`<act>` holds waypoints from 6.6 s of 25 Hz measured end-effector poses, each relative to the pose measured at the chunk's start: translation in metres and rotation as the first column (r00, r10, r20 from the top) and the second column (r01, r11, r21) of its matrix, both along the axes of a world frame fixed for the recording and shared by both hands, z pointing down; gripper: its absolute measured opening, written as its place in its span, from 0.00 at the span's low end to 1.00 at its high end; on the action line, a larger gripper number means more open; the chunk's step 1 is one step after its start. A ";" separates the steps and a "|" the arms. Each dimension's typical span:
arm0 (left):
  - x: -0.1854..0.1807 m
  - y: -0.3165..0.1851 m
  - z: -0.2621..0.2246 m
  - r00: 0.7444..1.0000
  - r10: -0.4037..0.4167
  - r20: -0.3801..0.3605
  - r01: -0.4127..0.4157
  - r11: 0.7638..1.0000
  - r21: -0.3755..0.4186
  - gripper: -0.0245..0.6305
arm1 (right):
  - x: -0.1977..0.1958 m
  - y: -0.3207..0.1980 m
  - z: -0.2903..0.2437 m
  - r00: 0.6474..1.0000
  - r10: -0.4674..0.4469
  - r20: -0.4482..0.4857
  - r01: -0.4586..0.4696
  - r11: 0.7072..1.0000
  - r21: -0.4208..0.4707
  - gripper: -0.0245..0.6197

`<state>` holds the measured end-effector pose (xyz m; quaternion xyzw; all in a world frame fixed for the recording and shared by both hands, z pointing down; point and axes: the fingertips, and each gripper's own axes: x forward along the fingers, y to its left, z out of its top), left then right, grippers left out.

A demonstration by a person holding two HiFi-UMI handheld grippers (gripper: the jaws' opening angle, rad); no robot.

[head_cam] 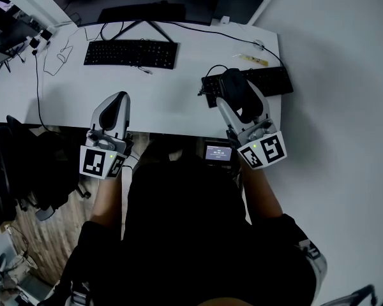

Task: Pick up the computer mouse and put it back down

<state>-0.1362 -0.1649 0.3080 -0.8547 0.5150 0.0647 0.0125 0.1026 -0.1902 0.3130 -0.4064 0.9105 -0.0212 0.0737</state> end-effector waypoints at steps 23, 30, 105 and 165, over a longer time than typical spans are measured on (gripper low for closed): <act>-0.042 -0.056 0.033 0.998 0.010 -0.058 -0.014 0.998 -0.067 0.03 | -0.036 -0.115 0.023 0.994 0.086 -0.074 -0.088 0.996 -0.029 0.51; -0.051 -0.080 0.035 0.996 0.037 -0.086 -0.043 0.997 -0.069 0.03 | -0.050 -0.141 0.052 0.990 0.104 -0.091 -0.111 0.991 -0.076 0.52; -0.014 -0.060 0.129 0.983 0.107 -0.150 -0.143 0.957 -0.253 0.03 | -0.125 -0.076 0.195 0.935 -0.169 -0.313 0.060 0.942 -0.331 0.51; 0.009 0.014 0.047 0.998 -0.048 -0.048 0.042 0.992 -0.115 0.03 | 0.020 0.014 0.062 0.992 0.077 -0.103 -0.085 0.993 -0.078 0.04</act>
